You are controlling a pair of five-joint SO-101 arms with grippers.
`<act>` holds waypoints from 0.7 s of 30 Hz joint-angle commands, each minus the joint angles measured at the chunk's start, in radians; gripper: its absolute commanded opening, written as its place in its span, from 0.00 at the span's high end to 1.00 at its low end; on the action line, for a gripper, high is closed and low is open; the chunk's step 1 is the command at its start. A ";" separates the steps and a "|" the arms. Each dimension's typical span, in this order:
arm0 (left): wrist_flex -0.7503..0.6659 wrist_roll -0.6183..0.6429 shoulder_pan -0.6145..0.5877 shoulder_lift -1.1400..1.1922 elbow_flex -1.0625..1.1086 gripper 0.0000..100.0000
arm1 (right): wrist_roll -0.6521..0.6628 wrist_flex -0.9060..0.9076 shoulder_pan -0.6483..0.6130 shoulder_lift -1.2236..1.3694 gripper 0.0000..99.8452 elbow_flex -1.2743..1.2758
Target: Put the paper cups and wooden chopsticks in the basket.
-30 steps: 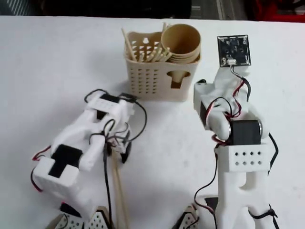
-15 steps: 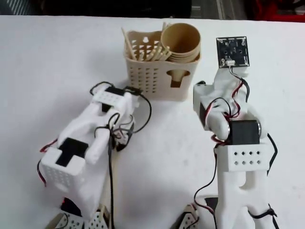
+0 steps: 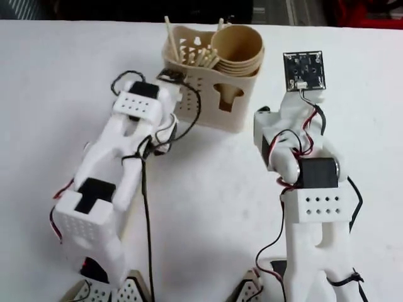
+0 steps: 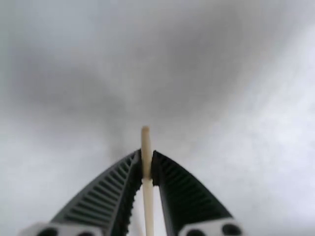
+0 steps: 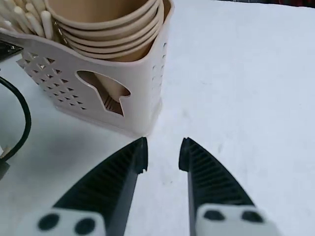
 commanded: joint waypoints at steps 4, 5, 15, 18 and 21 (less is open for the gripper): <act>0.107 0.000 -0.012 -0.015 -0.101 0.98 | -0.006 -0.015 0.010 -0.030 0.88 -0.006; 0.121 0.000 -0.012 -0.015 -0.106 0.98 | -0.006 -0.016 0.010 -0.030 0.88 -0.006; 0.222 -0.003 -0.062 -0.016 -0.097 0.98 | -0.008 -0.015 0.010 -0.030 0.88 -0.006; 0.247 -0.003 -0.094 -0.016 -0.097 0.98 | -0.008 -0.015 0.010 -0.030 0.88 -0.006; 0.262 -0.021 -0.105 -0.016 -0.097 0.98 | -0.006 -0.016 0.010 -0.030 0.88 -0.006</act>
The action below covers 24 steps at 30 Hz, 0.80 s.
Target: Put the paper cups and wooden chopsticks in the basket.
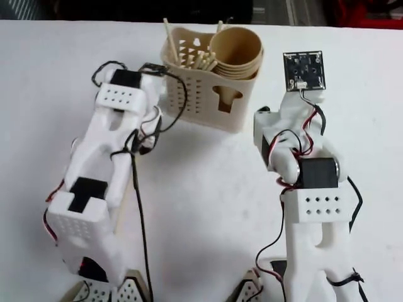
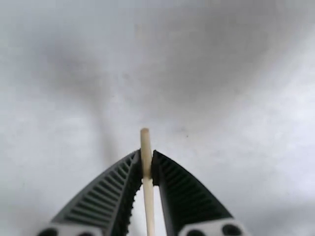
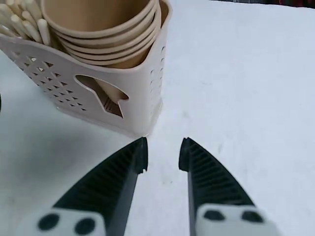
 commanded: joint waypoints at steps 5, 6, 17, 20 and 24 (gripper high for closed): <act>0.069 -0.037 -0.018 -0.054 0.002 0.98 | -0.006 -0.016 0.010 -0.030 0.88 -0.006; 0.069 -0.037 -0.018 -0.082 0.002 0.98 | -0.005 -0.016 0.010 -0.030 0.88 -0.006; 0.023 -0.035 -0.012 -0.447 -0.008 0.98 | -0.008 -0.012 0.010 -0.030 0.88 -0.006; -0.031 -0.035 -0.012 -0.512 -0.009 0.98 | -0.008 -0.012 0.010 -0.030 0.88 -0.006; -0.071 -0.034 -0.012 -0.561 -0.078 0.98 | -0.008 -0.012 0.010 -0.030 0.88 -0.006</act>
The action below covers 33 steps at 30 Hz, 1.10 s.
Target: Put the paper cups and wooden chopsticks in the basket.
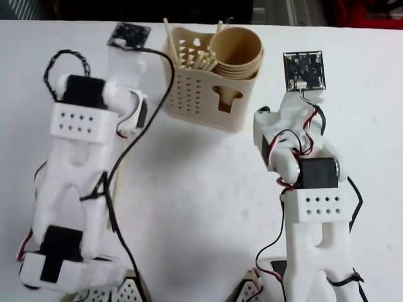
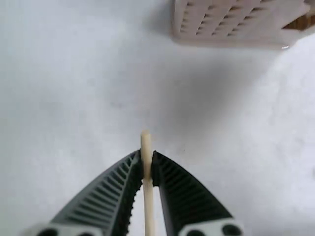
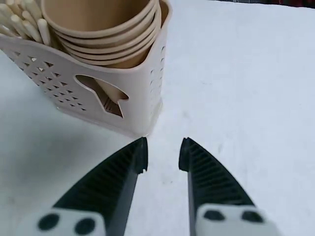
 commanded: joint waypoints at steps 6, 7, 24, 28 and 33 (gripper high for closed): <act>-0.066 -0.002 0.001 -0.074 -0.276 0.98 | -0.006 -0.016 0.010 -0.030 0.88 0.014; -0.075 0.017 0.001 -0.074 -0.304 0.98 | -0.006 -0.016 0.010 -0.030 0.88 0.015; -0.522 0.075 0.163 -0.074 -0.509 0.98 | -0.008 -0.021 0.033 -0.030 0.88 0.035; -0.649 0.074 0.189 -0.074 -0.502 0.98 | -0.008 -0.041 0.065 -0.030 0.88 0.037; -0.761 0.074 0.211 -0.073 -0.502 0.98 | -0.009 -0.044 0.067 -0.030 0.88 0.037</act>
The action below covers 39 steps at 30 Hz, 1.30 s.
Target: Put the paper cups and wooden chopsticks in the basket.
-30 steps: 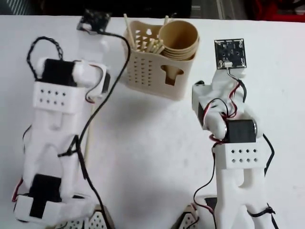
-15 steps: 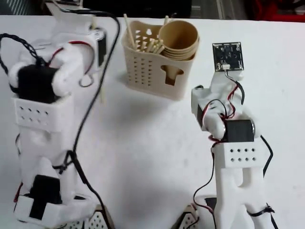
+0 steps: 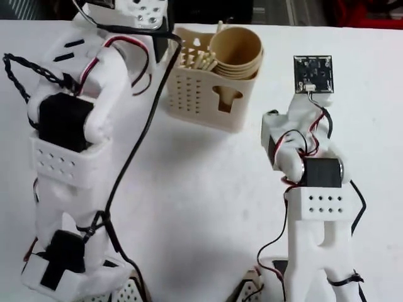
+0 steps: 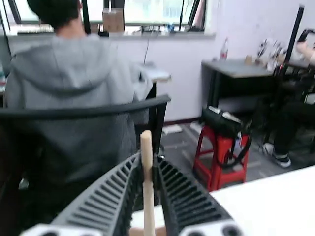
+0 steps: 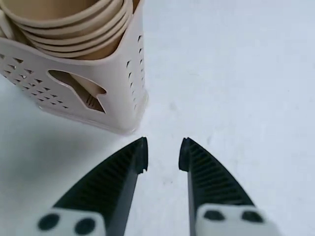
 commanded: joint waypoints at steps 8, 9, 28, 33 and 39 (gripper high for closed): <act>-0.209 -0.060 0.016 -0.041 0.041 0.98 | -0.009 -0.024 0.008 -0.030 0.88 -0.009; -0.241 -0.061 0.016 -0.041 0.074 0.98 | -0.009 -0.024 0.008 -0.030 0.88 -0.009; -0.370 -0.150 -0.036 -0.035 0.445 0.81 | -0.009 -0.024 0.010 -0.030 0.88 -0.009; -0.203 -0.155 -0.036 -0.111 0.353 0.81 | -0.005 -0.021 0.012 -0.030 0.88 -0.009; 0.021 -0.157 -0.038 -0.251 0.345 0.84 | 0.015 -0.002 0.010 -0.119 0.88 -0.028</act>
